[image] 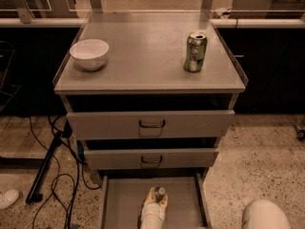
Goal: Place water bottle into bottom drawer
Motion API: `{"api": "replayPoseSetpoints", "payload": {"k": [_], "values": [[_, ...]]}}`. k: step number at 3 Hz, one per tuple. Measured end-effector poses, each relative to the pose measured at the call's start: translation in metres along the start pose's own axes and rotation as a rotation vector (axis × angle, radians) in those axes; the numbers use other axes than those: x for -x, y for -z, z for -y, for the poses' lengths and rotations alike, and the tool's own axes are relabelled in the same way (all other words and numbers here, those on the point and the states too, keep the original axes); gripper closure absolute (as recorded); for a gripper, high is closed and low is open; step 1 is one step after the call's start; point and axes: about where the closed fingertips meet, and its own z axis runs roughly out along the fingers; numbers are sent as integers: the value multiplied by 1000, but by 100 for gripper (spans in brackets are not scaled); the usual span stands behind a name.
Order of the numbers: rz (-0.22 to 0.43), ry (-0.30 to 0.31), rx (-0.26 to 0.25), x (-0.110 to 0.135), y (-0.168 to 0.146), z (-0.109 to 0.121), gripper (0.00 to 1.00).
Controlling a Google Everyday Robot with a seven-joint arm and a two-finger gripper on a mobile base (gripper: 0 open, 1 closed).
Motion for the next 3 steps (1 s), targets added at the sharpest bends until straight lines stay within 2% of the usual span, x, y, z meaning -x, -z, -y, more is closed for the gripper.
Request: {"api": "replayPoseSetpoints", "payload": {"k": [2,3], "values": [[33,86,-11,-8,-1,0,100],[36,107,-14,-12,0,1,100]]}}
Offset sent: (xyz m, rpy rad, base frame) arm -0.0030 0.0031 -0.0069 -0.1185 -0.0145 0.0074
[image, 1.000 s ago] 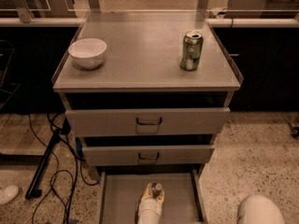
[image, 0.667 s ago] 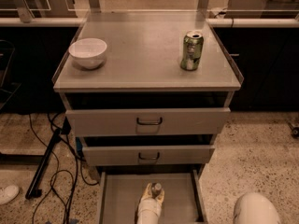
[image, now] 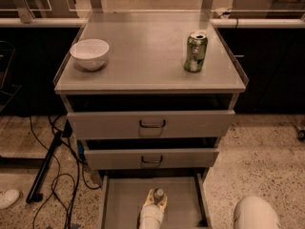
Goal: Place water bottle into bottom drawer
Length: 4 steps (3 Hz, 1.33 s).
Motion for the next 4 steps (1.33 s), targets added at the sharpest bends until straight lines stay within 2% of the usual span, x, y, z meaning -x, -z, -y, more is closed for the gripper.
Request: {"api": "replayPoseSetpoints", "payload": {"k": [2,4], "values": [[36,37,-56,-16,-6,2,100],[45,47,-75,-24,-8,0,100]]}}
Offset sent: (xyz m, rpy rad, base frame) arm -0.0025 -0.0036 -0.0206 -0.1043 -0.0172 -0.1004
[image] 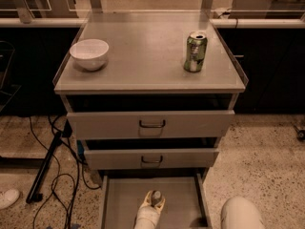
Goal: Place water bottle into bottom drawer
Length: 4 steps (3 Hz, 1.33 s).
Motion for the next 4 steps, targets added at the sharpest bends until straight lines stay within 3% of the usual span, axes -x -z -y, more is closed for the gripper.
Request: {"api": "replayPoseSetpoints", "payload": {"k": [2,4], "values": [[12,29,7,-7,1,-5,100],[48,19,18,-9,6,-11,100]]}}
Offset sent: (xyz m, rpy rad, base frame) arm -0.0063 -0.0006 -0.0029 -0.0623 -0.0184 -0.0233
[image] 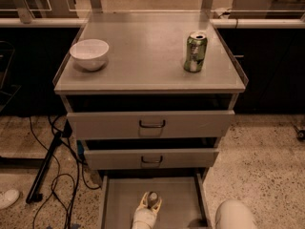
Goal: Place water bottle into bottom drawer
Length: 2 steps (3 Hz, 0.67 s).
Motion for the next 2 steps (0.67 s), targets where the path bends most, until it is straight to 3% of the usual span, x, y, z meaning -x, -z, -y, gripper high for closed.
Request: {"api": "replayPoseSetpoints", "payload": {"k": [2], "values": [[-10,31,26,-11,1,-7,100]]}}
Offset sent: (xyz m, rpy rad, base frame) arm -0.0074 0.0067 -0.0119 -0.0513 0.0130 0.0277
